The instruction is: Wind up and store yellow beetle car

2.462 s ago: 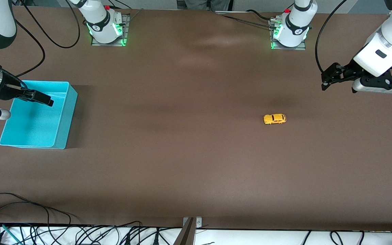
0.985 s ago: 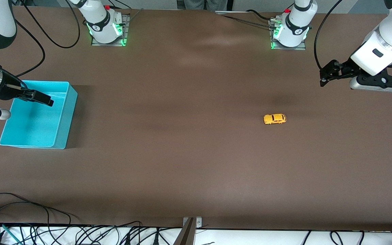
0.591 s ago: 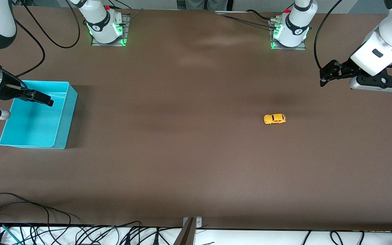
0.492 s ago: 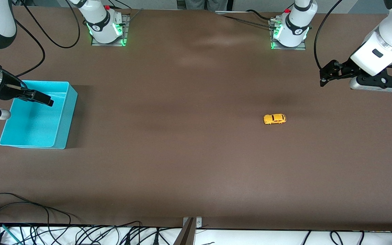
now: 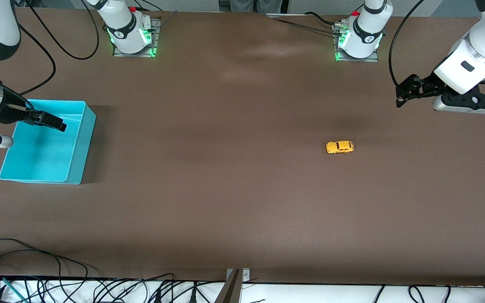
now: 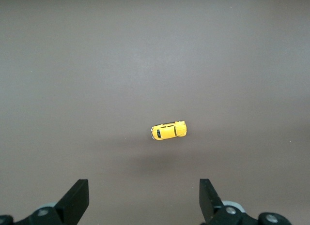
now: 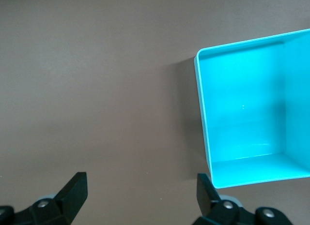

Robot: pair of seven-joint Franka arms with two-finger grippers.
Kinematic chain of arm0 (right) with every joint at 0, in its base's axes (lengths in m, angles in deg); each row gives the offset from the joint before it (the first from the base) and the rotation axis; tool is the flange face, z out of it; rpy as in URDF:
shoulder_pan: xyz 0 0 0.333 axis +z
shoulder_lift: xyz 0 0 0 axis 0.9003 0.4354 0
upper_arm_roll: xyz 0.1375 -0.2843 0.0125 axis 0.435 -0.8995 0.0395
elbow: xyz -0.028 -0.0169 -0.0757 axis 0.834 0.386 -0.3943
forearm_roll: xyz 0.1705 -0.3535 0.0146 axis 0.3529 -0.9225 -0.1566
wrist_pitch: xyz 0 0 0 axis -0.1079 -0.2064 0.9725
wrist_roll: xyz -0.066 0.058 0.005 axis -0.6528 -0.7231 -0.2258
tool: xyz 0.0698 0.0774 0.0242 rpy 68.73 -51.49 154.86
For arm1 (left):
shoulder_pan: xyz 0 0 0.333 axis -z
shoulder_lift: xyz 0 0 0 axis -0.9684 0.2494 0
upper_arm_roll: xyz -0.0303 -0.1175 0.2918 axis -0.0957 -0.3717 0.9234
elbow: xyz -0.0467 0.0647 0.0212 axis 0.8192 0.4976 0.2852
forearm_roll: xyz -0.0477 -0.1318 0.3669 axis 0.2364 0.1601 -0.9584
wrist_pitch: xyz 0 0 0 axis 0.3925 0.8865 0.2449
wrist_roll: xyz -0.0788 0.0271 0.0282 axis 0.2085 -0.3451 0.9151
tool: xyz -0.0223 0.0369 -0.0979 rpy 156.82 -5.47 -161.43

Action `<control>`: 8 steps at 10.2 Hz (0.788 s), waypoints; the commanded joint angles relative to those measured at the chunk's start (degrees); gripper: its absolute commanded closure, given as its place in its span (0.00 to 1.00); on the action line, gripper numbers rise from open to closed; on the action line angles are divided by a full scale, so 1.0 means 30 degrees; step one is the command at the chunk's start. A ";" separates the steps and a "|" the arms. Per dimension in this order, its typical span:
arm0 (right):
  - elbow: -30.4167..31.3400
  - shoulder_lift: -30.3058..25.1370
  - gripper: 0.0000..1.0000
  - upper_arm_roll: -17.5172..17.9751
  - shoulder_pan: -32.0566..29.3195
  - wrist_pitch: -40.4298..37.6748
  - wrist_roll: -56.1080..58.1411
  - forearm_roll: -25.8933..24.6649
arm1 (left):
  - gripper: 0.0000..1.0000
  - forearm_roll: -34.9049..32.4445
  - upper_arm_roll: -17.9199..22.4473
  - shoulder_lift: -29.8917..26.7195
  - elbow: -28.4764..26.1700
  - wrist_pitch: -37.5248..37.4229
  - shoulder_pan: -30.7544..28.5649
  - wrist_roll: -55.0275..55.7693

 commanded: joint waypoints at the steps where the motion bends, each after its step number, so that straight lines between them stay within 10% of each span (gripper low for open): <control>1: -0.0339 0.0092 0.00 -0.0001 -0.0088 -0.0222 0.0259 0.0056 | 0.00 -0.0470 -0.0092 0.0515 0.0548 -0.0471 0.0119 -0.0014; 8: -0.0339 0.0063 0.00 -0.0001 -0.0117 -0.0251 0.0259 0.0056 | 0.00 -0.0442 -0.0150 0.0985 0.0578 -0.0383 0.0296 -0.0043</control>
